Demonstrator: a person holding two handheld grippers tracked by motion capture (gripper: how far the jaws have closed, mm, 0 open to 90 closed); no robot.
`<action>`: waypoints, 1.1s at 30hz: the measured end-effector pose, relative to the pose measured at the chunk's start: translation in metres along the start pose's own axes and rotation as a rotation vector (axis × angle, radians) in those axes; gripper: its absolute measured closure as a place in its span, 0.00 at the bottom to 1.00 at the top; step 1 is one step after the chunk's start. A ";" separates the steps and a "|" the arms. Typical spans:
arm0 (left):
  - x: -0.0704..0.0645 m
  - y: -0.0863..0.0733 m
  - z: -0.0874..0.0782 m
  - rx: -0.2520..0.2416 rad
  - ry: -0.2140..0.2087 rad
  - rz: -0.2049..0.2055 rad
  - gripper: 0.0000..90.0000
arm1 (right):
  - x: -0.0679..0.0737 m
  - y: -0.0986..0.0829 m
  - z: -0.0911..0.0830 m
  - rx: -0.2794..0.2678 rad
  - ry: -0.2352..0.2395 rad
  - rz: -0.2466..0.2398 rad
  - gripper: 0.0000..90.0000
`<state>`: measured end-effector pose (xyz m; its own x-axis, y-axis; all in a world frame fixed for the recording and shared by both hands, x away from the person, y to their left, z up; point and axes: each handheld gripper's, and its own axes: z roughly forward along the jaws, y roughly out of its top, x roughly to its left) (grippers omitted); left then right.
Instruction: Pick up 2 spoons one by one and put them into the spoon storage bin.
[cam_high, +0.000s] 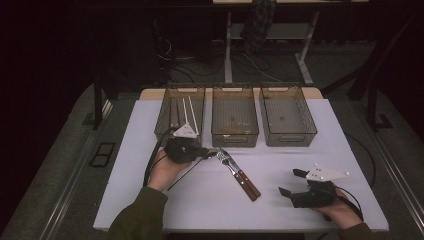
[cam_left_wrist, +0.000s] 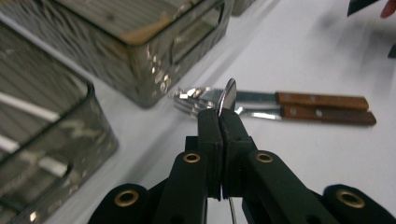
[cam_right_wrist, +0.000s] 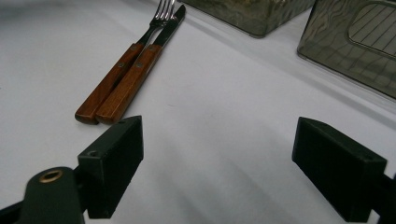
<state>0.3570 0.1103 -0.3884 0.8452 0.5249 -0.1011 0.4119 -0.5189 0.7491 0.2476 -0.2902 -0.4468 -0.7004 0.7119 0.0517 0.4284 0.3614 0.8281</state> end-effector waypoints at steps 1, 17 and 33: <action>0.000 0.004 0.001 -0.001 0.001 0.002 0.98 | 0.000 0.000 0.000 -0.002 0.000 0.003 0.18; 0.023 0.077 0.018 -0.035 0.027 0.041 0.98 | -0.003 0.001 0.000 -0.025 0.001 0.034 0.18; 0.046 0.155 0.063 -0.068 0.058 0.044 0.98 | 0.000 0.002 -0.002 -0.035 0.010 0.023 0.18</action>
<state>0.4812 0.0116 -0.3178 0.8401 0.5416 -0.0301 0.3486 -0.4966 0.7949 0.2472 -0.2913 -0.4441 -0.6962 0.7138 0.0759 0.4241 0.3237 0.8458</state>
